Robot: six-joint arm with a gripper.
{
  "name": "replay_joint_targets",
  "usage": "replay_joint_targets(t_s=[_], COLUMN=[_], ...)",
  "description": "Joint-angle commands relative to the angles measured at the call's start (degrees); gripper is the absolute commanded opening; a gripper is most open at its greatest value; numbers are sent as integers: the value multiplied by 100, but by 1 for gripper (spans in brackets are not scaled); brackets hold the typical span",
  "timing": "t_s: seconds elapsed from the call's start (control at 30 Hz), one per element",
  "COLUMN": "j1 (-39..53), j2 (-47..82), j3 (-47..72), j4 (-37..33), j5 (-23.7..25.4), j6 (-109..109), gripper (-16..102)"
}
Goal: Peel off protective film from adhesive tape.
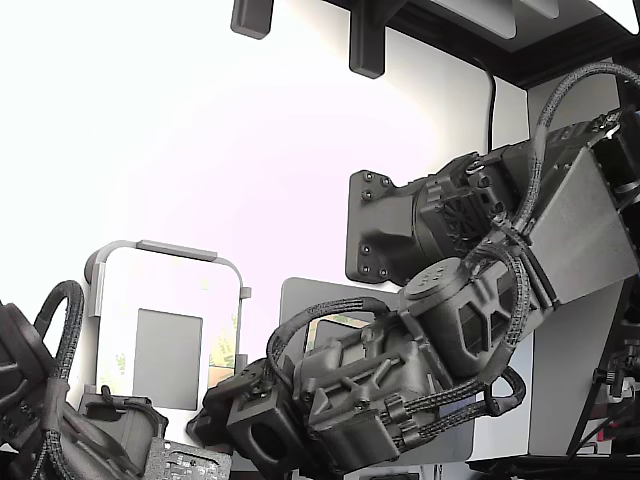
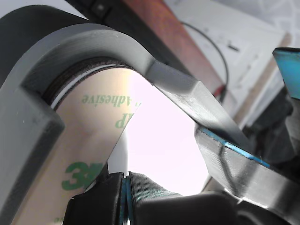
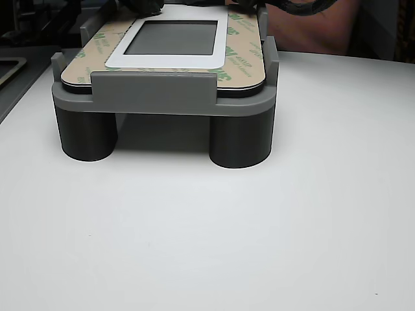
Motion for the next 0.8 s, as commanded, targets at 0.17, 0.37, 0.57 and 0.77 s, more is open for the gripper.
replay_joint_targets(t_s=[0.17,0.37,0.57,0.77], j1=[53,97,123,132], j2=[26,-53,-123,-176], j3=[-246,-343,-431,-536], j4=[0,35,79,158], j5=[-35,0,9,18], j6=[9,18,26,26], gripper=[-10,-10,-10,-10])
